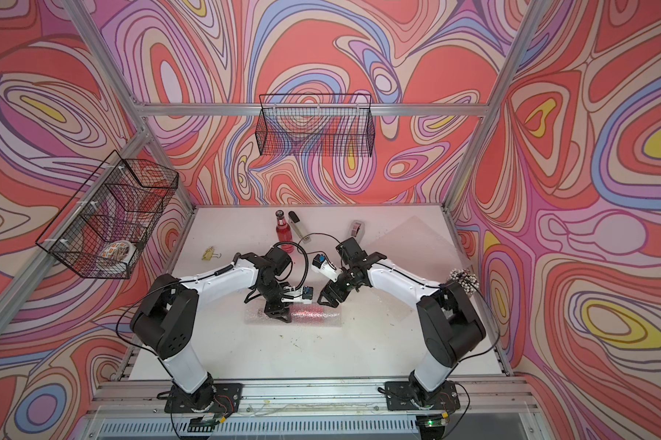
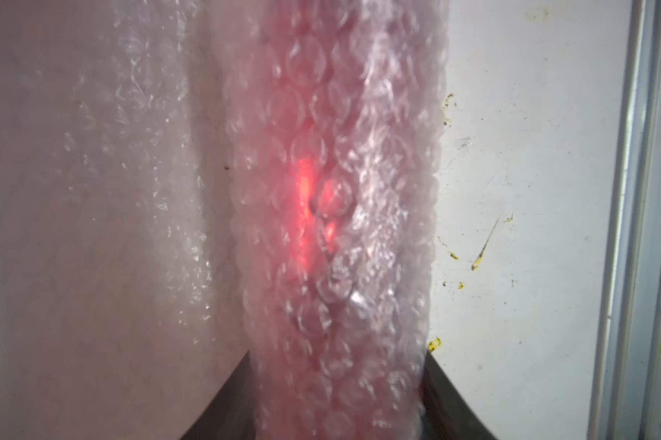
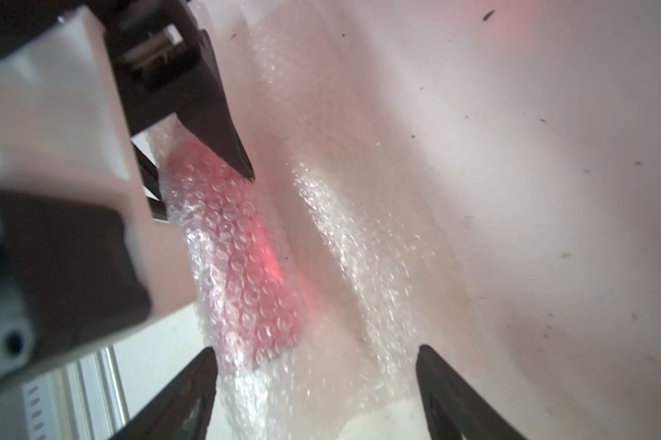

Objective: Wrap wine bottles in bubble wrap
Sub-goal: Wrap the wine bottle in bubble wrap.

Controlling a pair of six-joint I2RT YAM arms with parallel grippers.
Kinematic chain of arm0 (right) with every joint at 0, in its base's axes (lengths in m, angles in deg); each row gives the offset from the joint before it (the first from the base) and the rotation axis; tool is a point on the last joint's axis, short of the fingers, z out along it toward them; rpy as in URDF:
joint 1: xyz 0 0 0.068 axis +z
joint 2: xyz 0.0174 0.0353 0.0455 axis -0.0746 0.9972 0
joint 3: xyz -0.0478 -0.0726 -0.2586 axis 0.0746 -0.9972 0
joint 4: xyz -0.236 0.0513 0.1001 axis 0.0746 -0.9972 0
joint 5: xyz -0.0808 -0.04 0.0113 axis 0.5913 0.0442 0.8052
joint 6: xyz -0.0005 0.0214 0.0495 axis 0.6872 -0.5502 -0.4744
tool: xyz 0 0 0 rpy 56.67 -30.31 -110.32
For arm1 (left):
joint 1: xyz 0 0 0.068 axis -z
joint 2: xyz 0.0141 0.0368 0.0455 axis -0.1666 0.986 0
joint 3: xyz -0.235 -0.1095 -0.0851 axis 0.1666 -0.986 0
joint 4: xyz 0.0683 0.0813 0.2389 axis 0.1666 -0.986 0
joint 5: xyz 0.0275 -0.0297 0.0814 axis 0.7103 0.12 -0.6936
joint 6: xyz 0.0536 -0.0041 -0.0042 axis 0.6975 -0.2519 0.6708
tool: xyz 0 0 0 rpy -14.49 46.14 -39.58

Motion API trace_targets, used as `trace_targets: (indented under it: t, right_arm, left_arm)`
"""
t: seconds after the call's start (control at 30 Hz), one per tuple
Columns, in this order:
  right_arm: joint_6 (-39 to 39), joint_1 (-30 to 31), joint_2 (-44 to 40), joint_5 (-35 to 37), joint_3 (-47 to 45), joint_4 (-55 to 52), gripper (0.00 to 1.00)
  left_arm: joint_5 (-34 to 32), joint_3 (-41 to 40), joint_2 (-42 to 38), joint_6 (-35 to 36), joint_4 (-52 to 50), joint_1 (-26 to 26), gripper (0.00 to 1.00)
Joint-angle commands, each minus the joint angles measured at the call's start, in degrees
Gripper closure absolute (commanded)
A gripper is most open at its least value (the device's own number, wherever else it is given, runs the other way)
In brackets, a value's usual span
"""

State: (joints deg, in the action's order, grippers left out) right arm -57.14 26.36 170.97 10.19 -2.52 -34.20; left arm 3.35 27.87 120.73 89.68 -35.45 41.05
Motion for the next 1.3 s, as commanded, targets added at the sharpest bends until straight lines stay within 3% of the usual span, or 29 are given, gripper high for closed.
trace_targets:
  t: [0.0, 0.13, 0.2, 0.27, 0.53, 0.9, 1.0, 1.17, 1.27]
  right_arm:
    - [4.24, -0.57, -7.76, 6.60, -5.75, 1.16, 0.16]
    - [8.19, 0.38, -20.15, 4.88, -13.83, 8.05, 0.13]
    - [8.08, 3.94, -24.58, 4.40, -17.59, 14.66, 0.10]
    - [9.69, 8.96, -25.58, 8.22, -20.19, 19.36, 0.08]
    - [22.39, 21.97, -13.94, 23.49, -19.36, 28.42, 0.07]
    - [30.60, 22.96, 0.63, 30.06, -15.09, 33.50, 0.08]
    - [32.58, 22.92, 2.27, 32.29, -15.89, 35.02, 0.12]
    - [31.45, 23.07, 4.36, 31.97, -15.22, 33.66, 0.37]
    - [29.45, 23.07, 4.41, 30.73, -14.79, 32.52, 0.43]
  left_arm:
    - [5.25, 4.68, 3.13, -0.74, -6.67, -0.91, 0.56]
    - [7.13, 7.43, 6.37, -1.02, -8.80, -2.27, 0.55]
    - [7.93, 8.61, 7.79, -1.01, -9.57, -2.43, 0.55]
    - [8.89, 10.31, 9.36, -1.13, -10.95, -2.53, 0.54]
    - [11.36, 14.04, 13.30, -1.15, -14.13, -3.47, 0.50]
    - [13.95, 15.83, 14.64, -1.68, -15.66, -4.37, 0.43]
    - [14.96, 15.70, 14.03, -1.76, -15.53, -4.39, 0.36]
    - [17.09, 15.88, 11.93, -2.50, -14.31, -4.88, 0.22]
    - [17.21, 16.31, 10.20, -2.79, -14.72, -5.00, 0.16]
